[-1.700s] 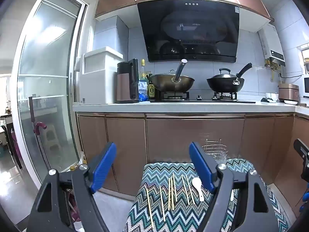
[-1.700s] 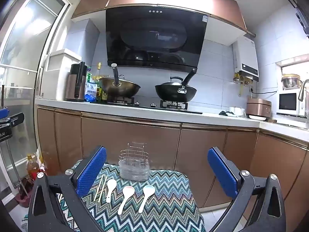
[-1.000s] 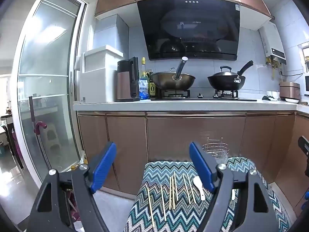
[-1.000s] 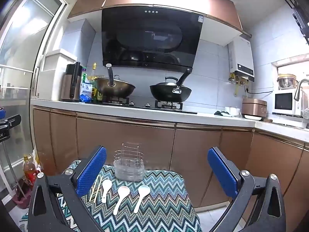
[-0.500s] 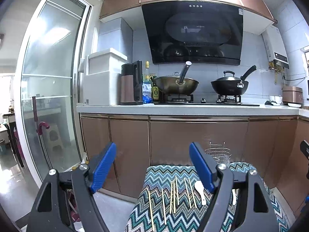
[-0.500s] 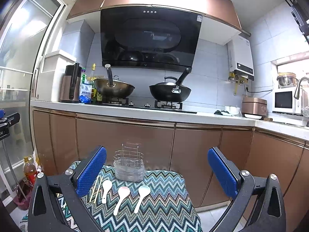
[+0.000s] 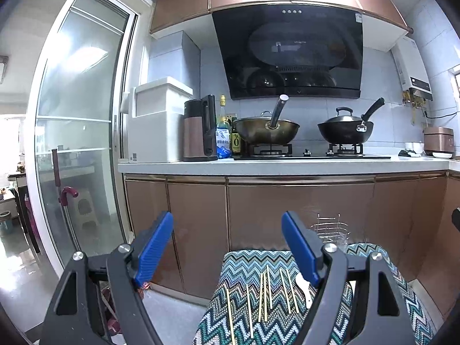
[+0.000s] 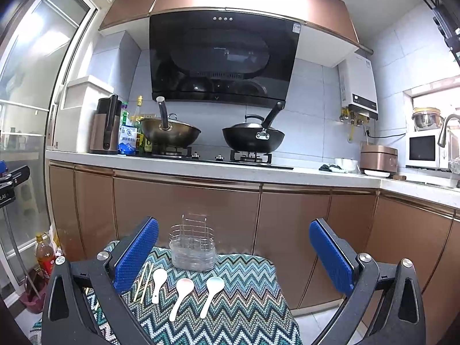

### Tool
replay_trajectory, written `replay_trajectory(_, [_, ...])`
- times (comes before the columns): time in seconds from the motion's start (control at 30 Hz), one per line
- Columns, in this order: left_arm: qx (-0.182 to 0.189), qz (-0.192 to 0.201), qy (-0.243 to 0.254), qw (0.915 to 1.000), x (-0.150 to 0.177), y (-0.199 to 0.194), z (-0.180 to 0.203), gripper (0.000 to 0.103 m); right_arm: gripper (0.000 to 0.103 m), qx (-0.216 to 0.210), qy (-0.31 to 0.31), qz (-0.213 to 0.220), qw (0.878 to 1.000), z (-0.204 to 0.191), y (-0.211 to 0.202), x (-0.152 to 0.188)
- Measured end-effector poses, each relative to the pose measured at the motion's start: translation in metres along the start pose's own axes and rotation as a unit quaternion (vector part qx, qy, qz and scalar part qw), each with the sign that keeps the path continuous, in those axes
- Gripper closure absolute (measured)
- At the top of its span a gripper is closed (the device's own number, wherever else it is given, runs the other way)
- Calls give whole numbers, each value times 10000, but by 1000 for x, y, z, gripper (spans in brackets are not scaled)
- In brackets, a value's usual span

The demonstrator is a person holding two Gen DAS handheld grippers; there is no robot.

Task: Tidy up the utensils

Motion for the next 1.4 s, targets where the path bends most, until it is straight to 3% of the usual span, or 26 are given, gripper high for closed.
replay_trajectory(0.53, [-105,182,-120,9997,-2,-1,-4,26,0,-9,13,-18,10000,2,3,3])
replay_trajectory(0.93, [10,265,-184,9995,-12,4,-1,26,0,-45,3,13,10000,5,10,-2])
replay_trajectory(1.4, [-78,86,-128,9999,-26,50,15,26,0,-325,-7,1,9995,7,49,-13])
Point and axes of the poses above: each gripper's, at about its wrist camera, not at the fingertips, and y roughly the way its jaws point, z to its right, x to its underside, the point moved 8 cm from there along y, roughly the way its jaws point, and after that the axes turned 4 degrees about -x, right-handed, at the moved point
